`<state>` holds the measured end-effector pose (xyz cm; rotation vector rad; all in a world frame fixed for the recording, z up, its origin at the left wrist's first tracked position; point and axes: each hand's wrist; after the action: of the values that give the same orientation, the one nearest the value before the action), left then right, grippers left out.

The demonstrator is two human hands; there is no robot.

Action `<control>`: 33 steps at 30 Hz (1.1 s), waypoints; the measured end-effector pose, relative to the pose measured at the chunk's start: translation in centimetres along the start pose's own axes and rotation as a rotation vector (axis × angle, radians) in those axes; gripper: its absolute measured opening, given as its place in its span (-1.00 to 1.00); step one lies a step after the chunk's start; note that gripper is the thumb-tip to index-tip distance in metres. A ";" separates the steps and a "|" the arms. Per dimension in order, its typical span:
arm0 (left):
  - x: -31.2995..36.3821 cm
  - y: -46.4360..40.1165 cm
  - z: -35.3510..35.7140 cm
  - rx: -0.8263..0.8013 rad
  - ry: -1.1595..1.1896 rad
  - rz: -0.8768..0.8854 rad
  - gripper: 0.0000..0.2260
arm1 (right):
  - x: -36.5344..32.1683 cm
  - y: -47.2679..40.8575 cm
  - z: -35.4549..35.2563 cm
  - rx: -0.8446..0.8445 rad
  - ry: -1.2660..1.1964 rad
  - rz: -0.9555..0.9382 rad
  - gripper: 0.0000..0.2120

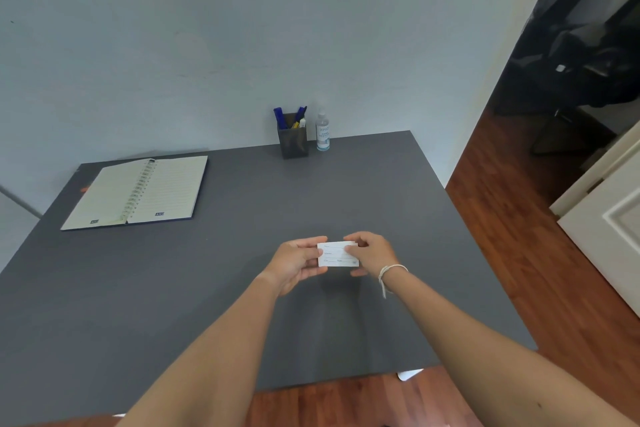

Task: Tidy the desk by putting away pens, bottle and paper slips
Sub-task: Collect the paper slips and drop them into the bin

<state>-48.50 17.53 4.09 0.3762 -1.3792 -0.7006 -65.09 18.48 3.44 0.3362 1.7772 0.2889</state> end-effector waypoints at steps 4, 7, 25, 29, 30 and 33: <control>0.5 -1.0 1.7 0.007 0.007 0.005 -0.76 | -0.1 -0.6 -1.8 -0.049 -0.106 0.050 -0.82; 0.9 -1.9 3.6 0.012 0.008 0.004 -0.76 | 0.0 -1.3 -3.7 -0.025 -0.126 0.038 -0.83; 6.0 -10.7 15.5 -0.025 -0.273 0.052 -0.66 | 0.0 -7.0 -16.0 0.181 -0.152 0.027 -0.82; 7.8 -13.4 17.5 -0.084 -0.380 0.049 -0.66 | 0.5 -9.0 -17.9 0.271 -0.189 0.068 -0.87; 8.3 -14.0 18.0 -0.095 -0.407 0.055 -0.66 | 0.6 -9.6 -18.3 0.293 -0.211 0.070 -0.87; 9.1 -15.8 19.5 -0.107 -0.470 0.069 -0.65 | 1.3 -10.9 -19.6 0.343 -0.238 0.066 -0.86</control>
<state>-70.79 2.85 4.62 0.0764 -1.7783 -0.8354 -85.21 8.59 2.68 0.6471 1.5782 -0.0135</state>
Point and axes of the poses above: each hand's wrist, its own y-axis away from the middle knuckle, its own z-axis out of the palm, x = y × z, and after that the axes turned 4 degrees about -z, right-handed
